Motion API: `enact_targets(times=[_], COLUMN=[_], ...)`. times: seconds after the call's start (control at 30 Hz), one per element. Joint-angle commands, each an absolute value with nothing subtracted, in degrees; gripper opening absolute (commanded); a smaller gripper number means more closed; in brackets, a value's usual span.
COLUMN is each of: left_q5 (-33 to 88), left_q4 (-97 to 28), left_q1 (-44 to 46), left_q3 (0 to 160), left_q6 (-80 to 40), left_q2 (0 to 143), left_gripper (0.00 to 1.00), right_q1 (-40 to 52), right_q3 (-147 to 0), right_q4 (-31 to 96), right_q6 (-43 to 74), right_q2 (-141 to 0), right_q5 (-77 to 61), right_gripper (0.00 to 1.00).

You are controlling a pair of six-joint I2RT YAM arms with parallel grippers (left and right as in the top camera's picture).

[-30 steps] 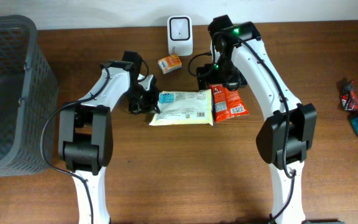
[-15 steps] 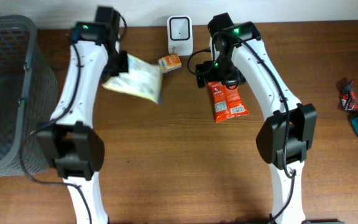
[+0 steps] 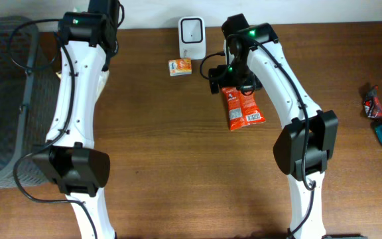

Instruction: Scan the item barcode

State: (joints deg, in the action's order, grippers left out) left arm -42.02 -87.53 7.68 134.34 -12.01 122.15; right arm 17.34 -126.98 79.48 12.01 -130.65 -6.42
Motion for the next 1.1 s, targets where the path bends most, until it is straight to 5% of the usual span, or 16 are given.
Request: enact_targets(times=[0.0,0.3,0.73,0.83,0.9,1.07], left_q5=[-44.45,-50.65,-22.76,-15.27,-12.78,-12.82], left_q4=[-87.42,-82.76,-76.42,-74.89,-74.59,-74.65], left_q1=[10.22,15.25,29.95,32.16,32.93,31.48], left_q3=[130.43,120.05,120.03,120.03,120.03,120.29], left_q6=[-13.65,-16.73,-17.3,-17.3,-17.3,-17.3], left_q2=[122.28,122.3,122.3,122.3,122.3,122.23], left_gripper=[0.0,0.0,0.04,0.23,0.56,0.59], right_q1=[17.19,17.17,17.19,17.19,17.19,17.19], right_q3=[-127.68,-127.68,-127.68,-127.68,-127.68,-127.68], right_q4=[79.48,79.46,79.44,79.44,79.44,79.44], right_q6=[12.01,12.03,12.01,12.03,12.03,12.03], right_q2=[-129.62,-129.62,-129.62,-129.62,-129.62,-129.62], right_q5=[-5.5,-5.52,-5.5,-5.5,-5.5,-5.5], right_gripper=[0.98,0.98,0.98,0.98,0.98,0.98])
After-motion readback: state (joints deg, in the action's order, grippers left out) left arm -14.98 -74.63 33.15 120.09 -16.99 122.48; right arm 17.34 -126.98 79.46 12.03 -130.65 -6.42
